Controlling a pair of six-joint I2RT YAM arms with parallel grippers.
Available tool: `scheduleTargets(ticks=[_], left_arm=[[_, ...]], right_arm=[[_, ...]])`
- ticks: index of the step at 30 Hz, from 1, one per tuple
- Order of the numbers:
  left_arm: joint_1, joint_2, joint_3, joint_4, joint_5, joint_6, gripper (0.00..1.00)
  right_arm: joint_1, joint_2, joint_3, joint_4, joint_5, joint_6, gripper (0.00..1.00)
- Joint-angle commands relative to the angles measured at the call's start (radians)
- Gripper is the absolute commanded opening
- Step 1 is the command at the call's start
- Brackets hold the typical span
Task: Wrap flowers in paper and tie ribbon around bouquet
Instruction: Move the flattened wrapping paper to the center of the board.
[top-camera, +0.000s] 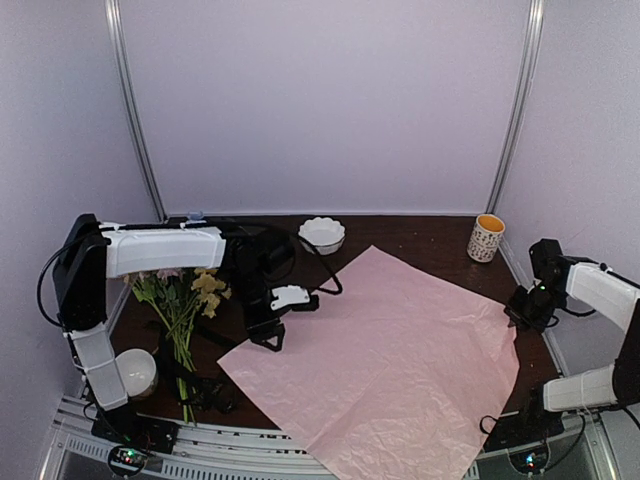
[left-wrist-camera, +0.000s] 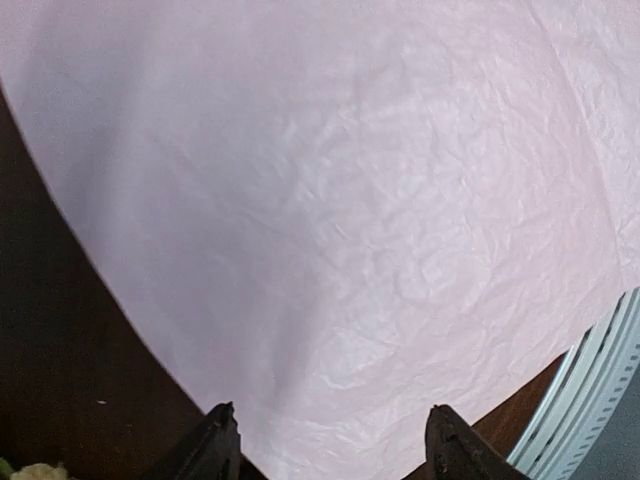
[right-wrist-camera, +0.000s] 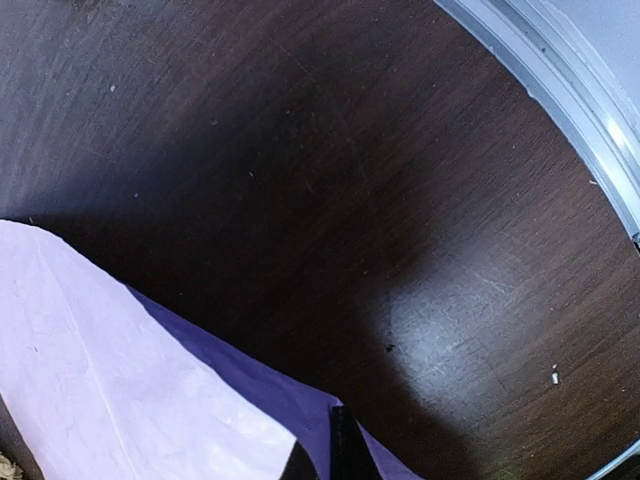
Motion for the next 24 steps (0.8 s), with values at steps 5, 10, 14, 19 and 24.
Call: scheduleTargets(ticks=[5,10,14,19,24], left_arm=[[-0.129,0.044,-0.13,-0.015,-0.028,0.041,0.7],[-0.125,0.09,-0.119,-0.03,-0.093,0.055,0.67],[-0.079,0.247,-0.082,-0.044,-0.25,0.019,0.6],[-0.035,0.264,-0.035,0.015,-0.279,-0.019,0.57],[0.029,0.314,0.033,0.041,-0.382,-0.071,0.56]], right_arm=[[0.029,-0.019,-0.04,0.066,0.022,0.069,0.0],[0.044,0.0,-0.032,0.073,0.017,0.058,0.0],[0.044,0.011,-0.028,0.088,0.001,0.049,0.0],[0.044,0.02,-0.009,0.079,0.015,0.024,0.0],[0.042,0.072,0.031,0.082,0.034,0.011,0.0]])
